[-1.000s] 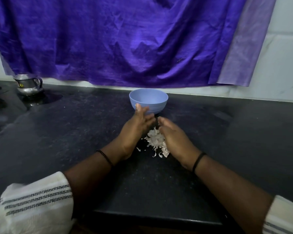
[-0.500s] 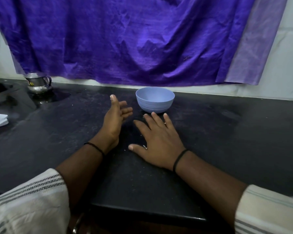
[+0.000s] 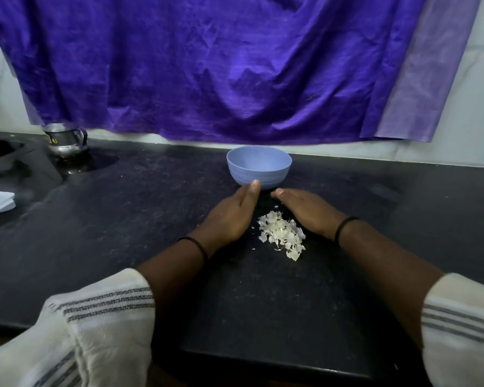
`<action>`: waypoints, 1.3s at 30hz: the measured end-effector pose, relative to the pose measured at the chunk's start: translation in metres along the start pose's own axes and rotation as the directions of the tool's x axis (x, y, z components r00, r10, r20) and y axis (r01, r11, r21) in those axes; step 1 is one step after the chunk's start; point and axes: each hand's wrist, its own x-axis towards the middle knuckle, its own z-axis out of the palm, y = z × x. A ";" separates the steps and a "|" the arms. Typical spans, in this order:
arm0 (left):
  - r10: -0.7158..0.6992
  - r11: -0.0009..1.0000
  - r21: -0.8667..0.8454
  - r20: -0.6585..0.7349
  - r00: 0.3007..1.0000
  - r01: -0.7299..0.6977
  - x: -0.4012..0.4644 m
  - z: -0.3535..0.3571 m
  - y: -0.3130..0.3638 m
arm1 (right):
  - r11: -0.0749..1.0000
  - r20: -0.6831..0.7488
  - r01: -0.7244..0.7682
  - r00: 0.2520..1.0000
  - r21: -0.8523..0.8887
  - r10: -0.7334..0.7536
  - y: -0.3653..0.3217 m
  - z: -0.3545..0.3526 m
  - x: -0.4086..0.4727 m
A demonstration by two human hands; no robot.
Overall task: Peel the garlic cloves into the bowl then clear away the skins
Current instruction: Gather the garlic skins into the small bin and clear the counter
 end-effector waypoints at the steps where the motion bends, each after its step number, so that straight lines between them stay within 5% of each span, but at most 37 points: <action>1: 0.001 0.999 0.033 0.023 1.000 -0.001 0.001 0.001 0.001 | 0.999 0.043 0.036 0.998 -0.020 -0.035 0.002 0.006 0.001; 3: -0.010 1.000 0.007 0.061 0.998 0.009 0.003 0.000 0.001 | 0.996 0.062 0.092 0.994 0.004 -0.092 0.004 0.015 -0.004; 8: 0.010 0.912 -0.410 0.099 0.995 0.031 -0.006 0.003 0.001 | 0.910 0.026 0.227 0.968 0.347 -0.251 0.007 0.027 -0.035; 11: 0.030 0.834 -0.552 0.017 0.999 -0.015 -0.014 0.000 0.004 | 0.846 -0.114 0.244 0.970 0.474 -0.216 0.002 0.021 -0.055; 13: 0.011 0.805 -0.590 -0.093 0.996 -0.064 -0.014 -0.009 0.005 | 0.917 -0.150 0.230 0.970 0.325 -0.190 0.005 0.012 -0.068; 15: 0.003 0.835 -0.543 -0.150 0.989 -0.085 -0.014 -0.019 0.001 | 0.976 -0.013 0.209 0.978 0.062 -0.209 0.011 0.005 -0.083; 19: -0.047 0.878 -0.479 -0.107 0.993 -0.010 -0.019 -0.018 -0.011 | 0.926 0.173 0.249 0.963 -0.283 -0.207 0.012 0.014 -0.088; 23: -0.091 0.806 -0.592 -0.107 0.990 0.011 -0.015 -0.011 -0.010 | 0.913 0.112 0.277 0.960 -0.298 -0.255 -0.005 0.034 -0.060; 29: -0.190 0.671 -0.741 -0.205 0.960 -0.026 -0.015 -0.017 -0.017 | 0.958 -0.170 0.286 0.946 0.029 -0.277 -0.022 0.044 -0.035; 31: -0.213 0.670 -0.742 -0.236 0.948 -0.034 -0.013 -0.018 -0.016 | 0.952 -0.222 0.294 0.926 -0.080 -0.305 -0.016 0.035 -0.039; 35: -0.218 0.720 -0.693 -0.286 0.933 -0.044 -0.010 -0.015 -0.016 | 0.765 0.023 0.295 0.938 -0.572 -0.345 -0.009 0.026 -0.046; 39: -0.188 0.801 -0.594 -0.370 0.910 -0.076 -0.011 -0.012 -0.016 | 0.686 0.088 0.348 0.919 -0.638 -0.385 -0.012 0.032 -0.033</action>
